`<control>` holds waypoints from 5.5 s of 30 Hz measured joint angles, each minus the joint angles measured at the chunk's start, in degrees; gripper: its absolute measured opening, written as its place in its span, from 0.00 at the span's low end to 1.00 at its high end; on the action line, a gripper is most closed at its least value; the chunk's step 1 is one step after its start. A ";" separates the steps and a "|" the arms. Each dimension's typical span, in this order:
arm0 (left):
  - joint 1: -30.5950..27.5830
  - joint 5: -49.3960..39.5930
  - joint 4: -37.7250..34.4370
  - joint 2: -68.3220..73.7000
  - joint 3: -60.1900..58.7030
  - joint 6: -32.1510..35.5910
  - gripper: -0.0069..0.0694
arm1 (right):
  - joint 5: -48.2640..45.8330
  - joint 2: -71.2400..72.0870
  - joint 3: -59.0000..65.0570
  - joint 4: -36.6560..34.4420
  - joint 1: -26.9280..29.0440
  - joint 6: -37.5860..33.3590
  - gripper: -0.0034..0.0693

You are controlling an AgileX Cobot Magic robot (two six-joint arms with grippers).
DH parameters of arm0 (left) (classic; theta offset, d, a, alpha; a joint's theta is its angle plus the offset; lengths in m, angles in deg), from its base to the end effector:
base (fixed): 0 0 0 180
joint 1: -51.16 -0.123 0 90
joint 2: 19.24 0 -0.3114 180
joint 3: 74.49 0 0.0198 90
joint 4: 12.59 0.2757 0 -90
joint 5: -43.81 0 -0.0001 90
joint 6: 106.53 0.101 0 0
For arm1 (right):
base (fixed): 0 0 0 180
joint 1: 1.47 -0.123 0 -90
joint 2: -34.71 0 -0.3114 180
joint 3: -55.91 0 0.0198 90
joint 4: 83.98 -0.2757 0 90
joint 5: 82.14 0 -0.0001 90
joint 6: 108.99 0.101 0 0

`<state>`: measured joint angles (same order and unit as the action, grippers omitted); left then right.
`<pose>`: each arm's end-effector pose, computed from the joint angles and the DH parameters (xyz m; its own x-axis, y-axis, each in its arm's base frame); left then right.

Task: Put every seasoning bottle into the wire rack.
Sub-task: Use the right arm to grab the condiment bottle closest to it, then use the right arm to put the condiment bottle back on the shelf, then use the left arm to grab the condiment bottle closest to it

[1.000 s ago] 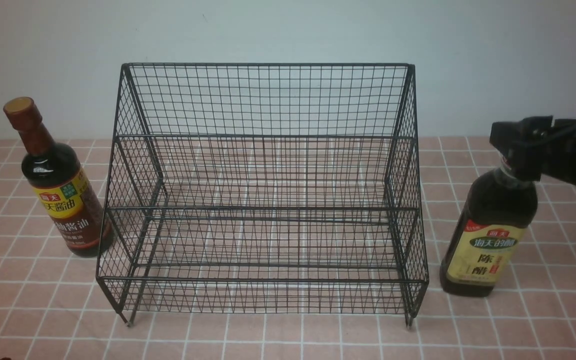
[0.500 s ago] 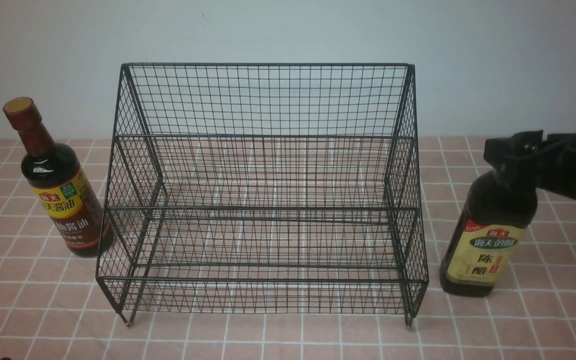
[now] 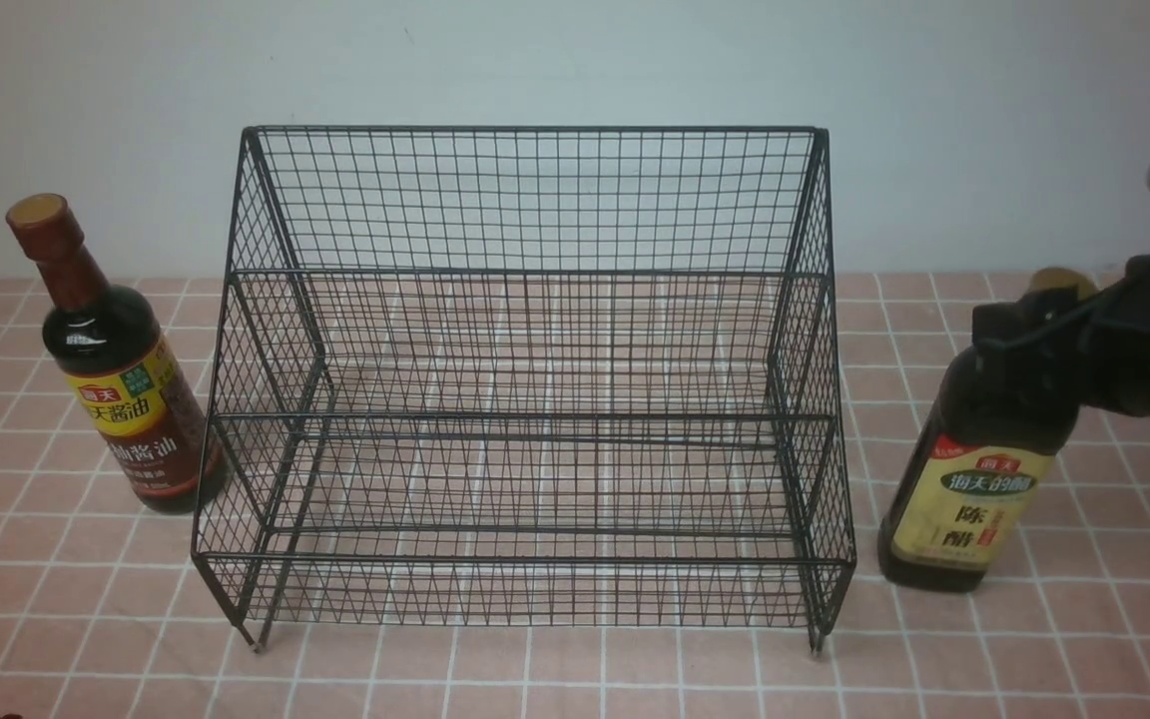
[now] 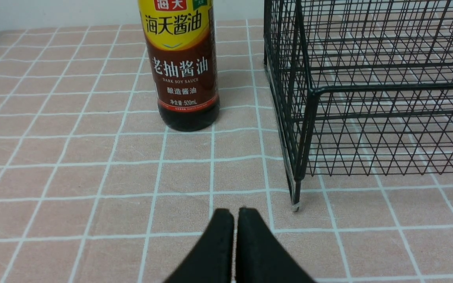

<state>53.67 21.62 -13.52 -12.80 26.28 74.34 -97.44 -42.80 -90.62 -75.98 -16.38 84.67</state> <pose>0.0600 -0.0033 0.1674 -0.3063 0.0136 -0.9518 0.0497 0.9988 -0.0017 0.2702 0.0681 0.2872 -0.5905 -0.0502 -0.8055 -0.1683 0.9838 0.0620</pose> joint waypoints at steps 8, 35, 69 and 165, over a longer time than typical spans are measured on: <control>0.00 0.00 0.00 0.00 0.00 0.00 0.09 | -6.18 5.90 -0.88 3.68 0.00 0.40 0.49; 0.00 0.00 0.00 0.00 0.00 0.00 0.09 | -16.30 8.62 -30.25 -22.71 -0.86 -16.39 0.49; 0.00 0.00 0.00 0.00 0.00 0.00 0.09 | 0.09 -13.78 -30.25 -34.31 -14.91 -32.62 0.49; 0.00 0.00 0.00 0.00 0.00 0.00 0.09 | -19.34 62.49 20.47 -0.79 -4.28 -2.77 0.03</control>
<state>53.67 21.62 -13.52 -12.80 26.28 74.34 -116.77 19.69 -70.15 -76.77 -20.66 81.90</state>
